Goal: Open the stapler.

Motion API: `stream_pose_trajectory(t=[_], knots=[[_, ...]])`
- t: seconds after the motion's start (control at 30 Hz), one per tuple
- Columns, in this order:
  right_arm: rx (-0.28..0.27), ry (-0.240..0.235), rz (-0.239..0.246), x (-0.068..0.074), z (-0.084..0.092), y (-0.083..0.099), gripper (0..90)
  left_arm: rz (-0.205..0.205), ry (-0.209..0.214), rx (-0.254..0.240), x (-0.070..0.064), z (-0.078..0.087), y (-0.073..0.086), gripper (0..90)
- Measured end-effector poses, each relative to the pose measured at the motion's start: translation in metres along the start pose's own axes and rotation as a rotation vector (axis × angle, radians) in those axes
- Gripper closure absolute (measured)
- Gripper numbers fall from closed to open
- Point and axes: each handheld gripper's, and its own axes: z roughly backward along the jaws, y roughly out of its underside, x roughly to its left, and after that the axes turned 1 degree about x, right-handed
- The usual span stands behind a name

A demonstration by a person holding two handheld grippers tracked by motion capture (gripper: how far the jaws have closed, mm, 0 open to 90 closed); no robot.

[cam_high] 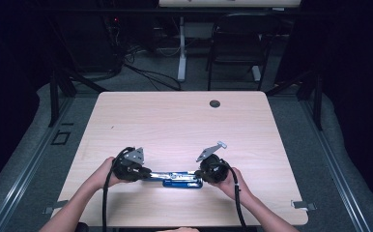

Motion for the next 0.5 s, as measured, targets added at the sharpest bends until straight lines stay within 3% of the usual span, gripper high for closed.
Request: stream_pose_trajectory(t=[0.13,0.23,0.5], knots=[[0.005,0.012,0.006,0.002,0.001,-0.001,90.0,0.0,-0.001,-0.002,0.0,0.0,0.0,79.1],[-0.025,0.021,0.013,0.004,0.004,-0.001,89.0,0.005,-0.01,0.016,0.0,-0.002,0.001,79.0],[-0.044,0.017,0.025,0.007,0.01,-0.003,78.7,0.017,-0.004,0.004,0.001,-0.002,0.002,78.8]])
